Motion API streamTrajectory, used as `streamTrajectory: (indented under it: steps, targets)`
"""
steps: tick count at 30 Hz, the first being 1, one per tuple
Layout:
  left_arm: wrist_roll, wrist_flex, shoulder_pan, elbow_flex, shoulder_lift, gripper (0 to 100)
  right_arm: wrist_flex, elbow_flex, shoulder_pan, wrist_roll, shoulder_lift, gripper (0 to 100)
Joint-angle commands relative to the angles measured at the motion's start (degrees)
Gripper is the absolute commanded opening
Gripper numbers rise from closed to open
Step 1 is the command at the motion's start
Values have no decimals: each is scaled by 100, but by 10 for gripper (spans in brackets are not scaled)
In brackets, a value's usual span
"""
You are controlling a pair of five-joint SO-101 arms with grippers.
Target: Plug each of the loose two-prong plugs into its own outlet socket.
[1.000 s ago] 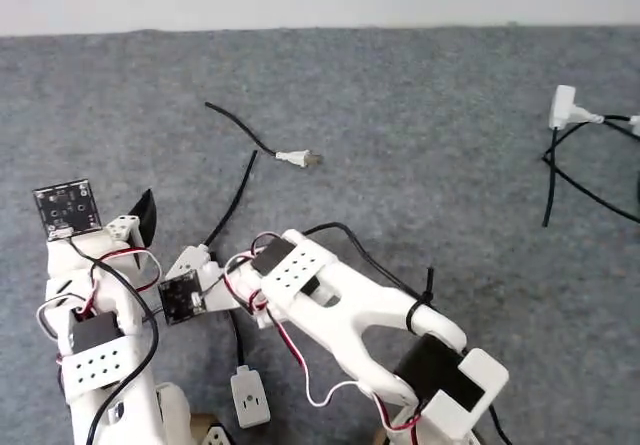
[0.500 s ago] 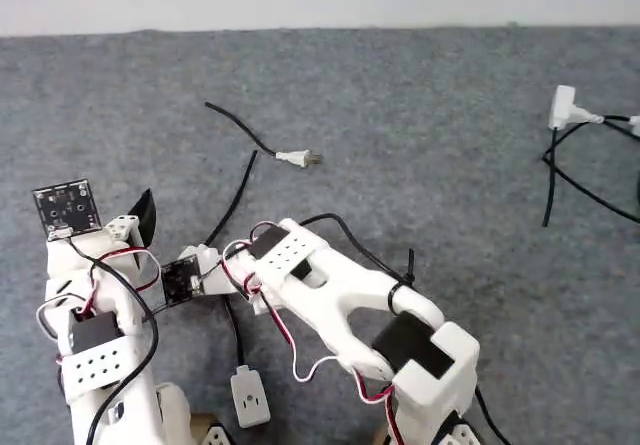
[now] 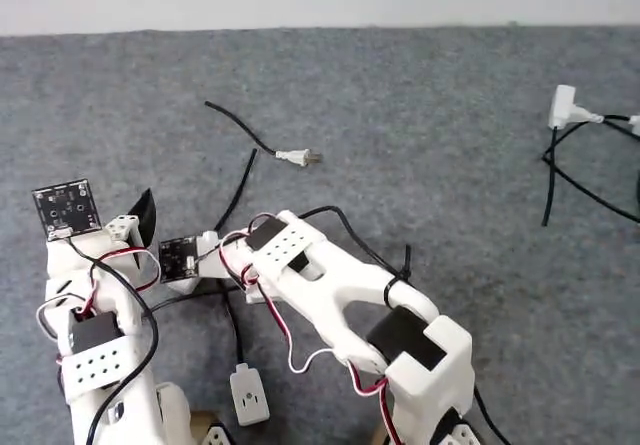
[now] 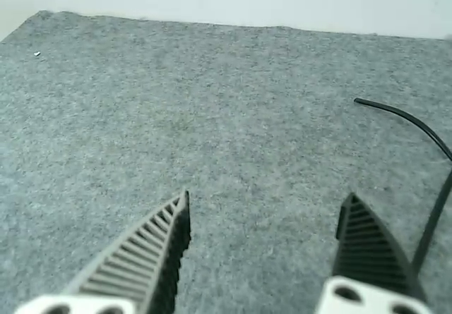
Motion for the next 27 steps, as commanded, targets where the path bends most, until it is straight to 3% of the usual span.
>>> streamTrajectory:
  steps: [1,5,10,13,27]
  targets:
    - [62,-193,-26,-66,-79,316,277,-343,57,-88,154,9]
    - [62,-193,-26,-66,-70,316,1007,-712,57,-79,154,9]
    - [70,-229,-9,-22,-70,316,1112,-774,119,-114,136,9]
    - [70,-668,0,163,-70,316,1288,-782,101,-149,-66,9]
    - [44,-782,158,295,-62,316,1947,-220,523,-2180,-3749,9]
